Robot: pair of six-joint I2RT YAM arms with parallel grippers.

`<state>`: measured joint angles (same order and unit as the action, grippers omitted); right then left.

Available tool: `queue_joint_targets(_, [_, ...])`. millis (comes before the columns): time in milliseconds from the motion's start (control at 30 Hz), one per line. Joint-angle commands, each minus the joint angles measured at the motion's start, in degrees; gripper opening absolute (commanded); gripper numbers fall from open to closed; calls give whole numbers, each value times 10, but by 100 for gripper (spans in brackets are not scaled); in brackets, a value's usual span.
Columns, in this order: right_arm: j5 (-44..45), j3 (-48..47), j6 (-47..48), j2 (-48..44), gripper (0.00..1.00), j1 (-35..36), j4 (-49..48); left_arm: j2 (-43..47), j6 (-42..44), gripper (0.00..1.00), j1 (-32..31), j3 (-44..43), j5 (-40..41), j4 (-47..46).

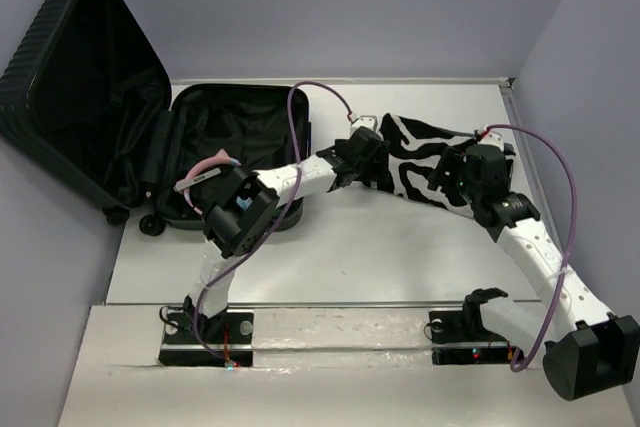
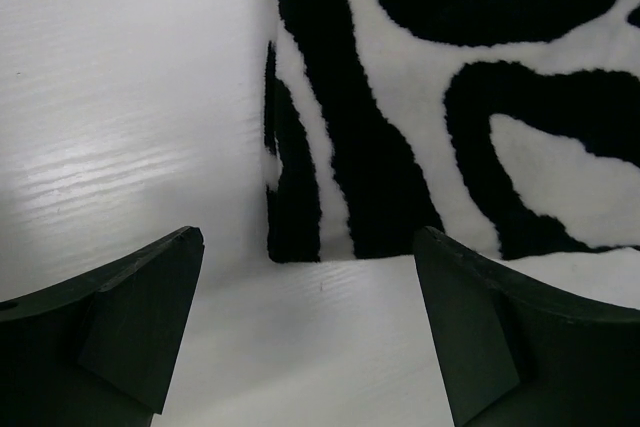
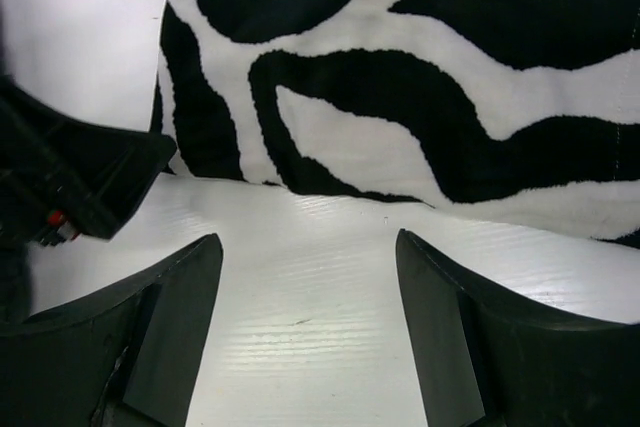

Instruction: Pack the luggage

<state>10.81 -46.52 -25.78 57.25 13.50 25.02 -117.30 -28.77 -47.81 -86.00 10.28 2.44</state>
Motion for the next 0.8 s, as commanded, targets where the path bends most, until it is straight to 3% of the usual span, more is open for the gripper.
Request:
queue_joint_targets(0, [-2, 15, -12, -33, 75, -6, -19, -35, -5, 96, 12, -77, -15, 11])
queue_joint_targets(267, [-39, 27, -16, -55, 75, -6, -49, -142, -22, 89, 17, -156, -74, 45])
queue_joint_targets(467, [-39, 34, -26, -72, 75, -6, -59, -172, -34, 70, 16, -152, -96, 28])
queue_joint_targets(500, [-38, 35, -28, -74, 75, -6, -61, -173, -36, 66, 17, -149, -96, 26])
queue_joint_targets(567, [-35, 35, -32, -77, 75, -6, -68, -174, -37, 46, 17, -139, -98, 16])
queue_joint_targets(600, [-33, 36, -32, -76, 76, -6, -71, -170, -37, 26, 17, -135, -96, 11])
queue_joint_targets(667, [-28, 34, -29, -68, 80, -6, -72, -160, -32, 8, 19, -116, -89, 0])
queue_joint_targets(767, [-6, 34, -28, -54, 92, -16, -75, -118, -22, 6, 25, -72, -78, -11])
